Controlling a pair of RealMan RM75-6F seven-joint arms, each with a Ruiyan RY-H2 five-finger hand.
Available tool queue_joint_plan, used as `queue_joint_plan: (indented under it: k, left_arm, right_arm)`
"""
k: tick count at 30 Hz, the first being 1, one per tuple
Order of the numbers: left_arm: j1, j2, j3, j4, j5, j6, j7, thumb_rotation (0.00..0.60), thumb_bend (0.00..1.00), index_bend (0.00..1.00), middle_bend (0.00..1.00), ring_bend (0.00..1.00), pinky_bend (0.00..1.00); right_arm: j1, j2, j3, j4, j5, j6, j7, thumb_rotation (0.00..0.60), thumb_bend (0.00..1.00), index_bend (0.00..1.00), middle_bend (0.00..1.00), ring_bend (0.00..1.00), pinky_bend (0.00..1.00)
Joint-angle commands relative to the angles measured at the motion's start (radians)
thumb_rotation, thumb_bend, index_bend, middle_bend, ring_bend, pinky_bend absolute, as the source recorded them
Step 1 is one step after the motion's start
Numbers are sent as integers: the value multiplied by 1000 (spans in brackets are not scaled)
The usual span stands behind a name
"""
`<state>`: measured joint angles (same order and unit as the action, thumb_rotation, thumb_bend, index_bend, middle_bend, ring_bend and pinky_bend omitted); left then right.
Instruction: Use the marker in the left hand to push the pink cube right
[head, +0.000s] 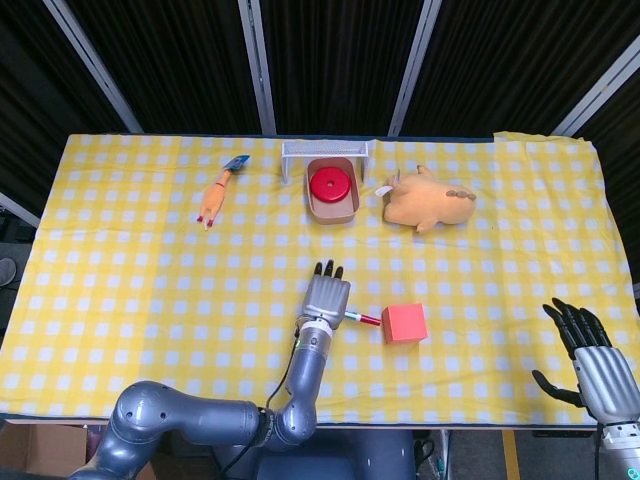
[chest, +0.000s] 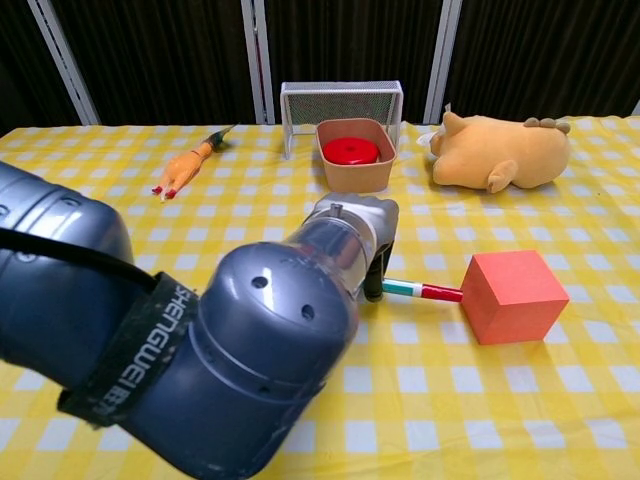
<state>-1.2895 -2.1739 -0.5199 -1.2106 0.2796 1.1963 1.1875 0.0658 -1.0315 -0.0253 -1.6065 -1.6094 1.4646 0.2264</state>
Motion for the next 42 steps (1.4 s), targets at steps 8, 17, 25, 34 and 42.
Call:
queue_joint_plan:
  k: [8, 17, 25, 34, 42]
  left_arm:
    - [124, 121, 83, -126, 28, 30, -39, 600, 451, 692, 117, 0, 91]
    - [270, 319, 173, -325, 61, 65, -95, 600, 451, 687, 114, 0, 91]
    - [370, 465, 244, -441, 72, 75, -149, 600, 451, 671, 111, 0, 90]
    - [469, 583, 316, -530, 140, 70, -268, 600, 428, 565, 82, 0, 89]
    - [510, 632, 352, -545, 179, 45, -335, 600, 314, 366, 43, 0, 66]
  right_arm:
    - [1, 0, 1, -1, 5, -5, -7, 600, 321, 0, 0, 0, 0]
    - [1, -1, 0, -3, 5, -8, -12, 600, 321, 0, 0, 0, 0]
    - [2, -3, 0, -6, 6, -11, -20, 600, 320, 0, 0, 0, 0]
    - [2, -6, -1, -9, 3, -11, -31, 600, 320, 0, 0, 0, 0]
    - [4, -9, 1, -12, 10, -17, -44, 600, 321, 0, 0, 0, 0]
